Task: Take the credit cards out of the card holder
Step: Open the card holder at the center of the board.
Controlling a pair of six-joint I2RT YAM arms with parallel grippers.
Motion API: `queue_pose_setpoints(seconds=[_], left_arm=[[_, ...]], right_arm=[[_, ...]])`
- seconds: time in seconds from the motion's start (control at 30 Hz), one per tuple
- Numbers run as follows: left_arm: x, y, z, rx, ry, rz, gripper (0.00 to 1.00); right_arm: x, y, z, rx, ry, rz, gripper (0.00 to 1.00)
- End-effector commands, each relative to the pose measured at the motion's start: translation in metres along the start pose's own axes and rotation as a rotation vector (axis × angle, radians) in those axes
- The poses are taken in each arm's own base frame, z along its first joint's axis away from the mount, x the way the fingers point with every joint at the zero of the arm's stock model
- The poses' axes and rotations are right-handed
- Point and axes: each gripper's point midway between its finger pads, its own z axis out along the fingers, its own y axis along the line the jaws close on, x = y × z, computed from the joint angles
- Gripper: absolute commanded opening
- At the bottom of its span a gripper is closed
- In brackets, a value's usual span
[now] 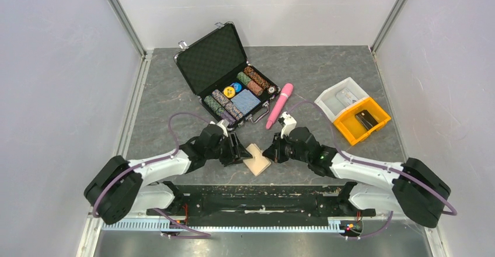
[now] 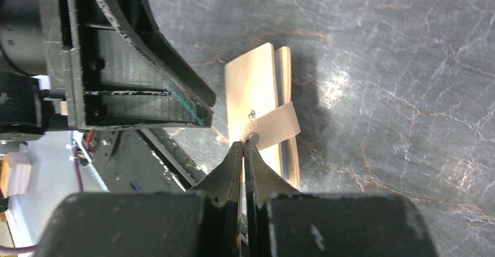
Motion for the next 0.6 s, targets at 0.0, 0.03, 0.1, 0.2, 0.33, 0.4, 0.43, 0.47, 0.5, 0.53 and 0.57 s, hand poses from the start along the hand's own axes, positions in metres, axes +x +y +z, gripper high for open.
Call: queue_pose_setpoints(seconds=[0.0,0.03,0.1,0.2,0.33,0.4,0.43,0.47,0.5,0.53,0.57], left_arm=[[-0.017,-0.010,-0.014,-0.038,-0.072,0.073,0.65],[-0.019,-0.013,-0.016,-0.033,-0.078,0.074,0.67],[-0.020,-0.016,-0.017,-0.023,-0.083,0.075,0.71],[-0.021,-0.022,-0.016,-0.011,-0.078,0.080,0.74],[-0.022,-0.025,-0.015,-0.005,-0.067,0.084,0.76],[-0.022,-0.027,-0.015,0.000,-0.071,0.083,0.77],[-0.023,-0.028,-0.016,0.002,-0.075,0.084,0.77],[-0.023,-0.027,-0.017,0.002,-0.078,0.084,0.77],[-0.024,-0.027,-0.017,0.003,-0.082,0.085,0.77],[-0.024,-0.027,-0.017,0.004,-0.084,0.086,0.78],[-0.024,-0.028,-0.018,0.008,-0.085,0.085,0.78]], right_arm=[[-0.030,0.026,-0.013,-0.098,-0.113,-0.046,0.00],[-0.032,0.028,-0.014,-0.106,-0.119,-0.047,0.00],[-0.033,0.032,-0.016,-0.120,-0.122,-0.044,0.00],[-0.032,0.037,-0.018,-0.152,-0.119,-0.024,0.00],[-0.031,0.044,-0.021,-0.194,-0.124,-0.010,0.00],[-0.033,0.046,-0.023,-0.204,-0.135,-0.009,0.00],[-0.035,0.047,-0.024,-0.205,-0.143,-0.009,0.00],[-0.037,0.048,-0.026,-0.205,-0.152,-0.008,0.00],[-0.039,0.048,-0.027,-0.205,-0.158,-0.006,0.00],[-0.040,0.049,-0.028,-0.208,-0.162,-0.007,0.00],[-0.041,0.050,-0.029,-0.210,-0.164,-0.010,0.00]])
